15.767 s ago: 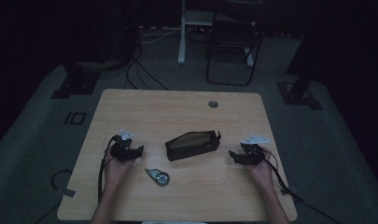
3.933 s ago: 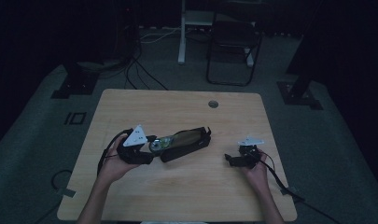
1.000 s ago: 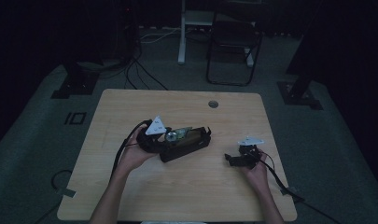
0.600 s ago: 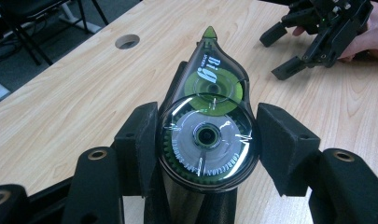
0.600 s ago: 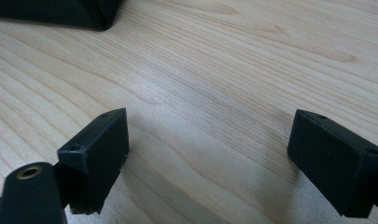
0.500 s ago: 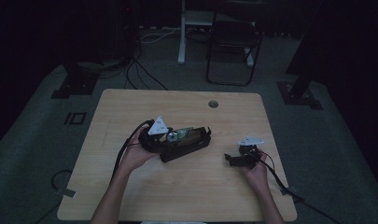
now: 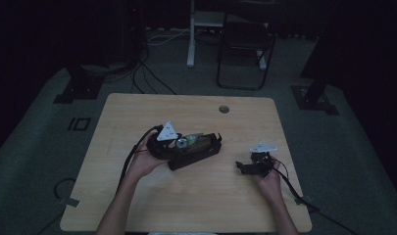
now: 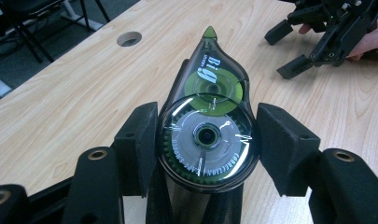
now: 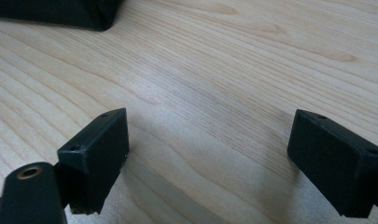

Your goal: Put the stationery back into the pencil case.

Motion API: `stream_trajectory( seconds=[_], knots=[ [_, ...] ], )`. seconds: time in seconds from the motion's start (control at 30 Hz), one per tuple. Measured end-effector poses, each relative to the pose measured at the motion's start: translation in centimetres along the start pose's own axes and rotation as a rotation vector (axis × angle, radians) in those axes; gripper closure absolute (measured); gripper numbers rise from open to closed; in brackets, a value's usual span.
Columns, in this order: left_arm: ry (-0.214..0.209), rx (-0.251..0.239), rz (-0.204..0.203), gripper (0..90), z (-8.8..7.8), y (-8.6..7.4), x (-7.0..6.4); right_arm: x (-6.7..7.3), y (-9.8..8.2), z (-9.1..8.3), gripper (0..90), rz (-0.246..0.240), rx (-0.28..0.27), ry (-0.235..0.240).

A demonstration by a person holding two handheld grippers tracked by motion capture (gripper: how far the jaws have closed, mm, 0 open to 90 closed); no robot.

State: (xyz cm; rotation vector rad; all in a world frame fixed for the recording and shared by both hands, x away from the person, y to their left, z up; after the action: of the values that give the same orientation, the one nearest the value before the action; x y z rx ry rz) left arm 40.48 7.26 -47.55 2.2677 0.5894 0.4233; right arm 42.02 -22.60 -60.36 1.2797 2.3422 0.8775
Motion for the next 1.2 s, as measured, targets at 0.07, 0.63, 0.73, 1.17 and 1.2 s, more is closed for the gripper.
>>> stream_trajectory(
  seconds=[0.07,0.63,0.73,1.17,1.2],
  knots=[
    [-0.001,0.003,0.002,41.7,0.1,0.0,0.0,0.0,0.0,0.0,12.5,0.000,0.000,0.000],
    [-0.003,0.016,-0.005,41.7,1.2,-0.1,0.1,0.0,0.0,0.0,12.5,-0.001,-0.001,-0.001],
    [-0.007,0.018,-0.009,41.7,1.4,-0.1,0.1,0.0,0.0,0.0,12.5,-0.001,-0.001,-0.001],
    [-0.005,0.036,-0.011,41.7,2.3,-0.3,0.2,0.0,0.0,0.0,12.5,0.000,0.000,0.000],
    [-0.004,0.038,-0.010,41.7,2.3,-0.3,0.2,0.0,0.0,0.0,12.5,0.001,0.000,0.000]
  ],
)
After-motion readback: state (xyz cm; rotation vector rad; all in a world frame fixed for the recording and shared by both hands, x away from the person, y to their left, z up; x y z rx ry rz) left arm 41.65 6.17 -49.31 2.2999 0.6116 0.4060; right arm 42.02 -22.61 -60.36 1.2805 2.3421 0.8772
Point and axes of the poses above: each handheld gripper's, and its own axes: z roughly forward along the jaws, y roughly out of its top, x roughly to its left, the point moved 7 cm from there along z, roughly forward along the jaws, and after that the axes turned 6 degrees about x, right-handed, at the moved point
